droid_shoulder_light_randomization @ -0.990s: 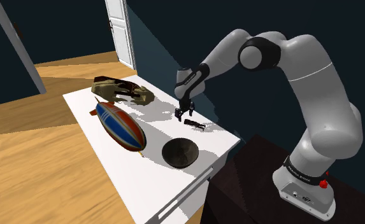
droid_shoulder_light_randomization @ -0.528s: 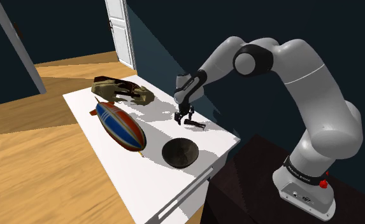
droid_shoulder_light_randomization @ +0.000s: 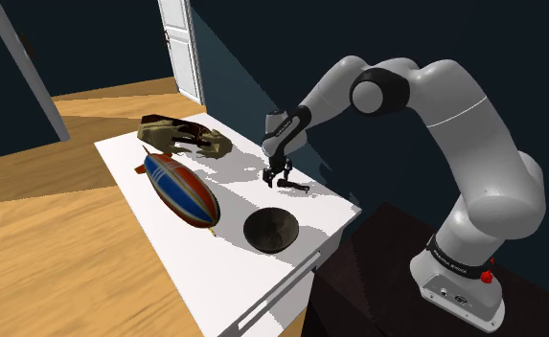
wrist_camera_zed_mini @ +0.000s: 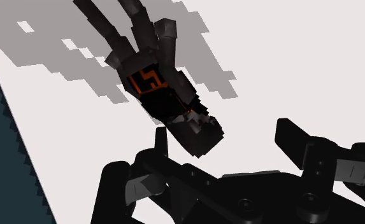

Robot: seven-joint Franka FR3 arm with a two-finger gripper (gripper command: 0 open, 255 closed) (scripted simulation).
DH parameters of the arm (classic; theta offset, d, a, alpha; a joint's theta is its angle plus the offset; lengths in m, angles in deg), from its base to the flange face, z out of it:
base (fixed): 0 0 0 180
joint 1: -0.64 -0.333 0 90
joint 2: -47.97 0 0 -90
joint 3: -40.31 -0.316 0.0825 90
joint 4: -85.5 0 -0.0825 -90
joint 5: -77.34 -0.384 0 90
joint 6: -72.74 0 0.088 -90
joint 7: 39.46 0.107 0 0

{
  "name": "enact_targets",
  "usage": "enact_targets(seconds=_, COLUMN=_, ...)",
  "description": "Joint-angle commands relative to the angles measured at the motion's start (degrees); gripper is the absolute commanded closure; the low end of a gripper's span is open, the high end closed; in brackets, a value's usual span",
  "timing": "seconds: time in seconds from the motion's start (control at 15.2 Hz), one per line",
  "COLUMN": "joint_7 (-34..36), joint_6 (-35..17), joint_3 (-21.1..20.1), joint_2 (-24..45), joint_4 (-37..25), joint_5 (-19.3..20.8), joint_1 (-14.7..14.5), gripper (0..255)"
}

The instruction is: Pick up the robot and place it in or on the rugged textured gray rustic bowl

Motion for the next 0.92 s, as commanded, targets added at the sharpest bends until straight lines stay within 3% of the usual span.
enact_targets(seconds=0.0, joint_7=0.14, joint_6=0.07, joint_3=-0.56, joint_2=0.57, joint_4=0.33, joint_5=-0.18, joint_1=-0.44, gripper=255)
enact_targets(seconds=0.46, joint_7=-0.73, joint_6=-1.08, joint_3=-0.52, joint_2=0.1, joint_4=1.9, joint_5=-0.24, joint_1=0.25, gripper=255)
enact_targets(seconds=0.86, joint_7=-0.08, joint_6=2.11, joint_3=-0.24, joint_2=-3.06, joint_4=1.95, joint_5=0.01, joint_1=-0.43, gripper=255)
